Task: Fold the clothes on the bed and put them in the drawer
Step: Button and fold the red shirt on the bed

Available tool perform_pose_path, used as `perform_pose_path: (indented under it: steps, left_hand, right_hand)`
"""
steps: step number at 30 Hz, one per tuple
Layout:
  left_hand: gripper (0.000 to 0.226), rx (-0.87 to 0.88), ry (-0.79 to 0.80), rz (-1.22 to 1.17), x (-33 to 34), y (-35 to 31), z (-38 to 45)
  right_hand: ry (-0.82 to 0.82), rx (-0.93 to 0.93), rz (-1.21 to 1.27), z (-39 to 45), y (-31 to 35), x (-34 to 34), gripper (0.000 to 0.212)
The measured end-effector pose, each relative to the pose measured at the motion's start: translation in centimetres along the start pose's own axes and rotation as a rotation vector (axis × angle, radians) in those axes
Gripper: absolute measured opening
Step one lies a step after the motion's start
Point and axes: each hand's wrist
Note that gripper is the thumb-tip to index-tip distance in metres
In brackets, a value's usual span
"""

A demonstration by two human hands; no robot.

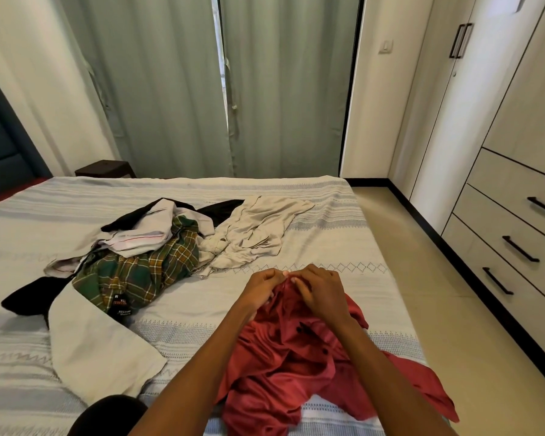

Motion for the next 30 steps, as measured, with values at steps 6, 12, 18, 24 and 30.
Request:
perform_pose_path:
  steps: [6,12,18,24,30]
  left_hand:
    - [0.023,-0.016,0.006,0.007,-0.3,0.2,0.1]
    - [0.033,0.008,0.011,0.021,-0.3,0.6,0.3]
    - [0.028,0.086,0.11,0.038,-0.8,1.0,0.3]
    - [0.021,0.098,0.145,0.046,-1.9,1.3,0.5]
    - [0.014,0.101,0.145,-0.019,-1.8,0.6,0.3]
  right_hand:
    - [0.065,-0.025,0.189,0.4,-0.3,-0.2,0.027]
    - [0.059,-0.014,0.146,0.4,-0.4,-0.1,0.026]
    - [0.093,0.022,0.145,0.9,-0.5,-0.9,0.037]
    - [0.255,-0.039,0.127,1.6,-0.4,-1.6,0.05]
    - [0.219,-0.131,-0.047,1.8,-0.2,-1.6,0.034]
Point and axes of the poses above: each hand's wrist, its own z-axis towards the middle knuckle, its own x-axis out of the palm, y = z × x, and after that the axes turned 13 degrees about y, right-handed
